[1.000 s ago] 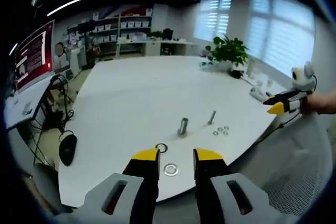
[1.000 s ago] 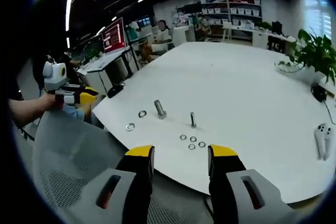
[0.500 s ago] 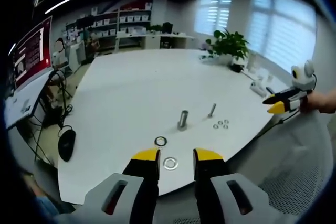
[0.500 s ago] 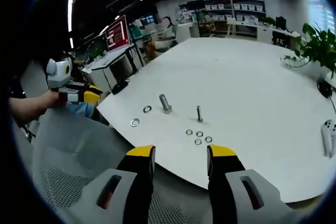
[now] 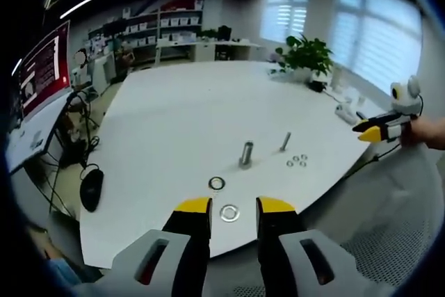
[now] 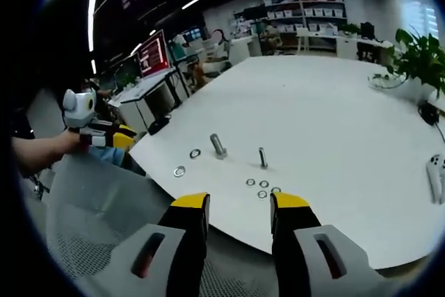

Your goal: Place the washer onto the threaded stud by aligning its center hole with the stud, sliding it down to the base, and recovering from edge contact or off-axis alignment until the washer reaches the visible bottom stop.

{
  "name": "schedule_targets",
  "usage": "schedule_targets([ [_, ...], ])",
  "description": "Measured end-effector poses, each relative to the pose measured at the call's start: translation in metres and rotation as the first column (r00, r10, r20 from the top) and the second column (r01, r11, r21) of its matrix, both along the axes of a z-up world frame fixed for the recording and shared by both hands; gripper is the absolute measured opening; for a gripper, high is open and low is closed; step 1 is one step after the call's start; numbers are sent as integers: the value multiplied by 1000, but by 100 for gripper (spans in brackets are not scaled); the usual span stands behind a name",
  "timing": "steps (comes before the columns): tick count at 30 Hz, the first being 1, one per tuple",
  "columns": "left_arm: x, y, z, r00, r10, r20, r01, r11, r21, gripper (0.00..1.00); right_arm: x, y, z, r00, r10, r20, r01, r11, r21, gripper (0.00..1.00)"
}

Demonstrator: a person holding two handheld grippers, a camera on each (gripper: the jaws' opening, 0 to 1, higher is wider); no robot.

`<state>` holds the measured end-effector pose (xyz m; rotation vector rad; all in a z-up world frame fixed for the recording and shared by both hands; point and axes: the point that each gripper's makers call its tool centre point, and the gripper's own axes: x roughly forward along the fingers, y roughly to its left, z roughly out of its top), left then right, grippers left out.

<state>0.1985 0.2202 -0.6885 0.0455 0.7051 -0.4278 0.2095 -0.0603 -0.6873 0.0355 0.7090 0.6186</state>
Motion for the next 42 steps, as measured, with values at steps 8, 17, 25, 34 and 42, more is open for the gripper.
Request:
schedule_targets([
  [8, 1, 1, 1, 1000, 4, 5, -4, 1000, 8, 23, 1, -2, 2, 1000, -18, 5, 18, 1000, 14, 38],
  [17, -6, -4, -16, 994, -51, -97, 56, 997, 52, 24, 1, -3, 0, 1000, -21, -7, 21, 1000, 12, 38],
  [25, -12, -3, -38, 967, -127, -223, 163, 975, 150, 24, 0, -4, -1, 1000, -19, -9, 19, 1000, 4, 39],
  [34, 4, -4, -45, 950, -165, -263, 219, 957, 188, 24, 1, -6, -1, 999, -35, -7, 35, 999, 9, 39],
  [42, 24, -19, -65, 924, -215, -316, 286, 937, 201, 25, 1, -6, -1, 999, -33, -9, 33, 999, 5, 38],
])
